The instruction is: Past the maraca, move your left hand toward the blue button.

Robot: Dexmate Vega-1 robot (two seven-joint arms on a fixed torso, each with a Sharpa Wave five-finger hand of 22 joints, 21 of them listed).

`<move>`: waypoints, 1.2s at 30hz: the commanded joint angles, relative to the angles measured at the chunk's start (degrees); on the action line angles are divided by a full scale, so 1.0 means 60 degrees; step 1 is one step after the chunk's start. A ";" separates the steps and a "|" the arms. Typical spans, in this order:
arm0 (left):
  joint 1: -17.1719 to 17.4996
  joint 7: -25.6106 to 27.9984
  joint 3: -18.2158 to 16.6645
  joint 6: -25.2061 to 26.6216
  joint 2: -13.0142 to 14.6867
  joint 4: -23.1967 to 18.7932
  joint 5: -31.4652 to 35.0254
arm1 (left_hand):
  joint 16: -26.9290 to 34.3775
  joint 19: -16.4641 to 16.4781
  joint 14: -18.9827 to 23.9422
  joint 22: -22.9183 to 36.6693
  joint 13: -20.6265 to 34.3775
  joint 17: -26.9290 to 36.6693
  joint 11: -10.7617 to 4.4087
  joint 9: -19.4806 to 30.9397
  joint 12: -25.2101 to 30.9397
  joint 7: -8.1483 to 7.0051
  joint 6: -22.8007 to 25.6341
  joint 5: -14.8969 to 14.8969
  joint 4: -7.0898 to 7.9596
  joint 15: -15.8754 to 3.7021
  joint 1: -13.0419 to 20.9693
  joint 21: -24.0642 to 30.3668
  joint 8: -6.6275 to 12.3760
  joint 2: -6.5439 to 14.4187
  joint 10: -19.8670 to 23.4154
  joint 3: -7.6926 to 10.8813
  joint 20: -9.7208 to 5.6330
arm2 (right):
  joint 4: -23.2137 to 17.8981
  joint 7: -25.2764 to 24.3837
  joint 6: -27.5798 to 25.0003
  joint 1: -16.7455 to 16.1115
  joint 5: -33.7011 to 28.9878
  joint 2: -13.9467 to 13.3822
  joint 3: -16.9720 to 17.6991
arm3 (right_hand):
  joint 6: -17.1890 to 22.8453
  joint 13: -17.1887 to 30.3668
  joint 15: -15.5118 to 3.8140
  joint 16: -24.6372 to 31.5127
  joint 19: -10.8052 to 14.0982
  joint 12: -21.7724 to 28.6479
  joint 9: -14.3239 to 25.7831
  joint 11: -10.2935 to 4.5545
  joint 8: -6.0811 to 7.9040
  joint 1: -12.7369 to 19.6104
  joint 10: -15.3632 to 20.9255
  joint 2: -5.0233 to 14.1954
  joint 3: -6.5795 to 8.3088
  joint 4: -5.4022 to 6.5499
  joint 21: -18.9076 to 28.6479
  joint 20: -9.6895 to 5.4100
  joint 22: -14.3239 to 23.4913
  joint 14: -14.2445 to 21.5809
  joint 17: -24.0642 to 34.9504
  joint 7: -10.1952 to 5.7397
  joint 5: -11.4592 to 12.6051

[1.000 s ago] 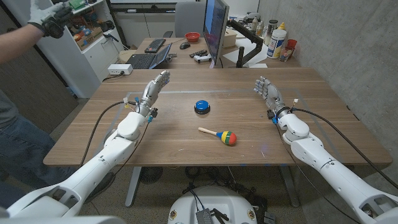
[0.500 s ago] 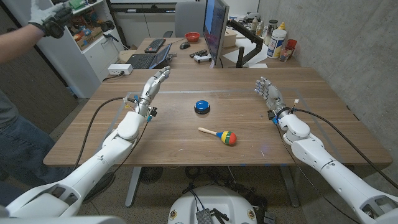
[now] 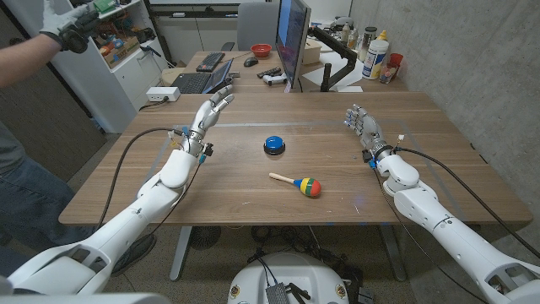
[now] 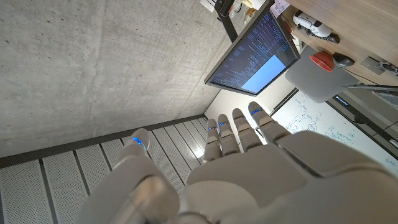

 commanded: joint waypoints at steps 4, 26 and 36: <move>-0.0236 0.1034 0.0134 -0.0268 0.0011 -0.0034 0.1563 | 0.0076 0.0182 0.0205 0.0026 0.0038 0.0019 -0.0218 0.0050 0.0080 -0.0412 0.0366 0.0029 -0.0155 0.0259 0.0282 -0.0035 0.0121 0.0059 0.0156 0.0047 0.0314 | -0.0198 -0.0137 0.0138 -0.0268 -0.0016 -0.0073 0.0099 | 0.0095 0.0027 -0.0014 0.0015 0.0070 0.0018 0.0049 0.0019 0.0071 0.0084 0.0108 0.0055 -0.0077 -0.0011 -0.0054 -0.0167 0.0016 0.0047 0.0019 0.0023 0.0066; -0.0434 0.3325 0.0447 -0.0053 0.0183 -0.0481 0.4466 | 0.0099 0.0956 0.0530 0.0017 0.0064 0.0016 -0.0152 0.0047 0.0130 -0.1285 0.0517 -0.0022 -0.0402 0.0342 0.0717 0.0113 0.0058 0.0063 0.0372 0.0148 0.1161 | -0.0023 -0.0035 0.0411 -0.0424 0.0092 -0.0016 0.0182 | 0.0137 0.0029 -0.0004 0.0017 0.0094 0.0026 0.0050 0.0006 0.0074 0.0097 0.0158 0.0091 -0.0142 -0.0022 -0.0127 -0.0141 0.0019 0.0063 0.0020 -0.0019 0.0084; -0.0674 0.4242 0.0833 0.0520 0.0373 -0.0676 0.5512 | 0.0110 0.1066 0.0652 0.0016 0.0073 0.0017 -0.0166 0.0046 0.0184 -0.1192 0.0777 -0.0060 -0.0447 0.0295 0.0827 0.0105 0.0124 0.0054 0.0546 0.0173 0.1204 | -0.0146 -0.0068 0.0439 -0.0537 0.0087 -0.0110 0.0250 | 0.0164 0.0029 -0.0019 0.0012 0.0111 0.0021 0.0051 -0.0016 0.0077 0.0106 0.0159 0.0102 -0.0174 -0.0031 -0.0159 -0.0141 0.0021 0.0061 0.0018 -0.0049 0.0091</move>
